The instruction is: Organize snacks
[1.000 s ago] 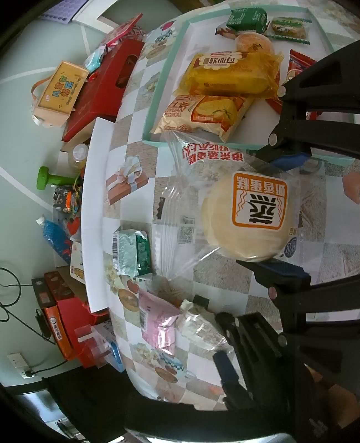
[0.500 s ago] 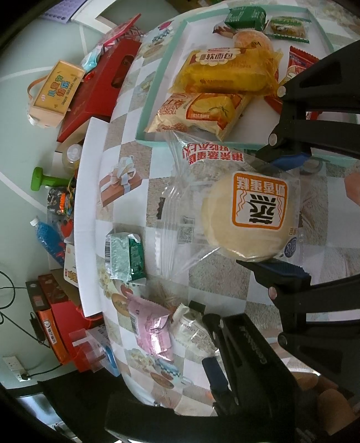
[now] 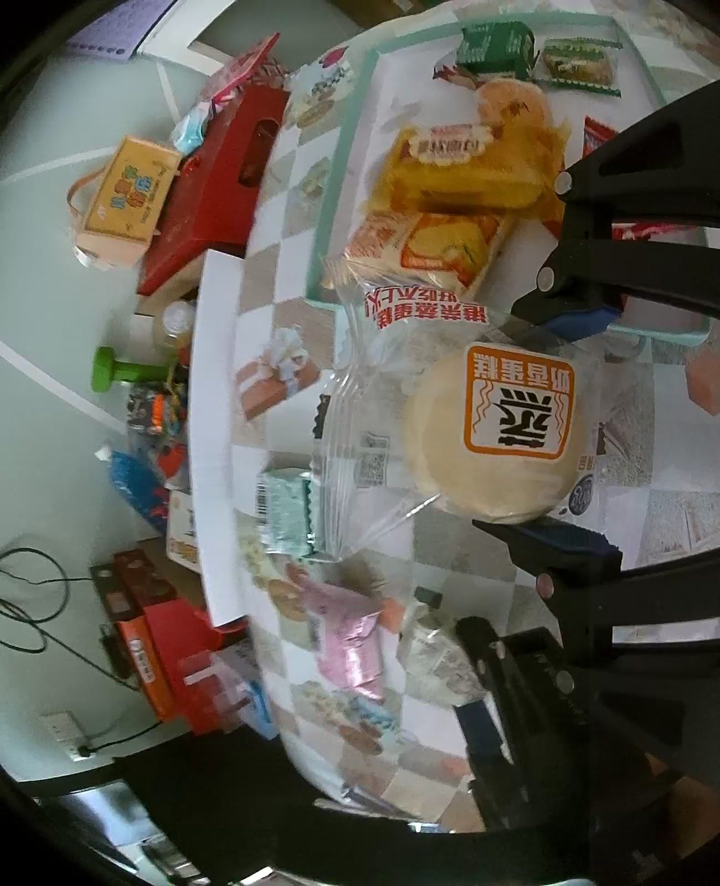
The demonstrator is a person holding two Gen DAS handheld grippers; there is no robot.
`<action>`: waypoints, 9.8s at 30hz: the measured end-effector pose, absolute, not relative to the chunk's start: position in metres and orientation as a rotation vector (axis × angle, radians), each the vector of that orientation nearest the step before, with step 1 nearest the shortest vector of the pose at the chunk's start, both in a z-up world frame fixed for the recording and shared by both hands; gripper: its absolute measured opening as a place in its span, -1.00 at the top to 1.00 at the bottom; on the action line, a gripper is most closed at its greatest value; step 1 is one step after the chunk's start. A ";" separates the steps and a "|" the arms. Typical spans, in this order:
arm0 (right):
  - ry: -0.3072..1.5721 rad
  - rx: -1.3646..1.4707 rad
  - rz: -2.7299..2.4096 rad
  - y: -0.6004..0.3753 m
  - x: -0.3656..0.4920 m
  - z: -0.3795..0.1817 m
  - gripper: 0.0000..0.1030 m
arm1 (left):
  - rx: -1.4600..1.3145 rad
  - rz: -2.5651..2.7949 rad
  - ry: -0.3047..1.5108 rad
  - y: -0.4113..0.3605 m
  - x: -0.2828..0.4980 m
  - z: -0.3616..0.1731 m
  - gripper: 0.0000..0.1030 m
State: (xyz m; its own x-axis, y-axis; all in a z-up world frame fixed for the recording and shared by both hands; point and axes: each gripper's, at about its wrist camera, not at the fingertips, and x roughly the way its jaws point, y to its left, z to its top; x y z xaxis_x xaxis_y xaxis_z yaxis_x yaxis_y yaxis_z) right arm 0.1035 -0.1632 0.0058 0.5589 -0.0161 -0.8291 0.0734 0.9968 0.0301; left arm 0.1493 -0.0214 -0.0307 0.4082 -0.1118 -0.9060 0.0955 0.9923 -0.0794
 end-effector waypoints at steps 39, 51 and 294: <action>0.792 0.370 -0.423 -0.389 0.058 0.031 -0.10 | 0.154 -0.493 1.042 -0.237 0.146 0.006 -0.07; 0.817 0.318 -0.434 -0.382 0.065 0.027 -0.12 | 0.187 -0.536 1.050 -0.262 0.134 -0.003 -0.24; 0.929 0.256 -0.355 -0.270 -0.023 0.015 -1.00 | 0.051 -0.128 1.031 -0.067 0.042 -0.012 -0.97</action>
State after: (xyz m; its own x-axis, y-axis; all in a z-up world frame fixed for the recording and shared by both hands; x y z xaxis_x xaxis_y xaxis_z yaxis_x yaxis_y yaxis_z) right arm -0.0231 -0.2702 0.0146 0.5471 -0.1871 -0.8159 0.4050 0.9122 0.0624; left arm 0.0424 -0.0673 -0.0116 0.5076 -0.0822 -0.8576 0.1305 0.9913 -0.0178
